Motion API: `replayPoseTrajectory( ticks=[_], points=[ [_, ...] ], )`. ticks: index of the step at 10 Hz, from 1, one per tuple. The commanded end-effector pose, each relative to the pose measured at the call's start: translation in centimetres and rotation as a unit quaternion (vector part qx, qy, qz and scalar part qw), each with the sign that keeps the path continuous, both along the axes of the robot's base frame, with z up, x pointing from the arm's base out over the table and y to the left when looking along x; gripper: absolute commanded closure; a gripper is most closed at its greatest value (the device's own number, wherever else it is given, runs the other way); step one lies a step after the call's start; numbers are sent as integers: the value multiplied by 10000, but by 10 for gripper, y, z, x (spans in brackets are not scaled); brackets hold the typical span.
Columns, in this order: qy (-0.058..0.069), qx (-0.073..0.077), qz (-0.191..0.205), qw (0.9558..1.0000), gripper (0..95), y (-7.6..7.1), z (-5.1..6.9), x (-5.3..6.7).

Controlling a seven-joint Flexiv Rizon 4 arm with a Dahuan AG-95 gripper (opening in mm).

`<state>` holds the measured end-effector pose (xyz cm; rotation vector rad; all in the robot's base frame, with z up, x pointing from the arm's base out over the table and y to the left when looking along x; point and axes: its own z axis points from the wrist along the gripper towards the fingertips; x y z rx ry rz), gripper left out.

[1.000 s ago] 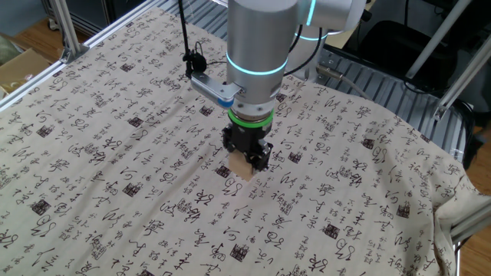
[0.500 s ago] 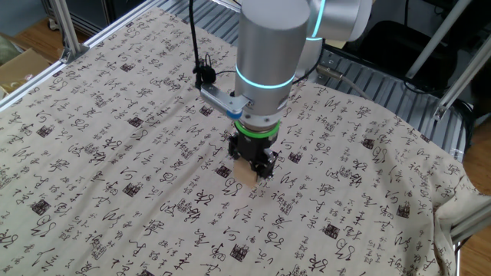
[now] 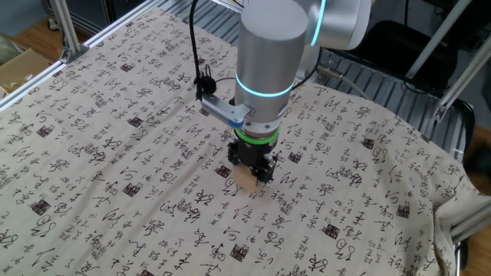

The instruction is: Pick up the small block on the left and move it to the right

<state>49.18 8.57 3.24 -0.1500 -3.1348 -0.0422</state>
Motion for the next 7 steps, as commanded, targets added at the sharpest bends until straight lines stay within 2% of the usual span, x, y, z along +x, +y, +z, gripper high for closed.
replayPoseTrajectory(
  ticks=[1,7],
  points=[
    [-26,15,5,10000,950,0,-4,0],
    [-80,-2,81,9999,950,1,-17,2]
  ],
)
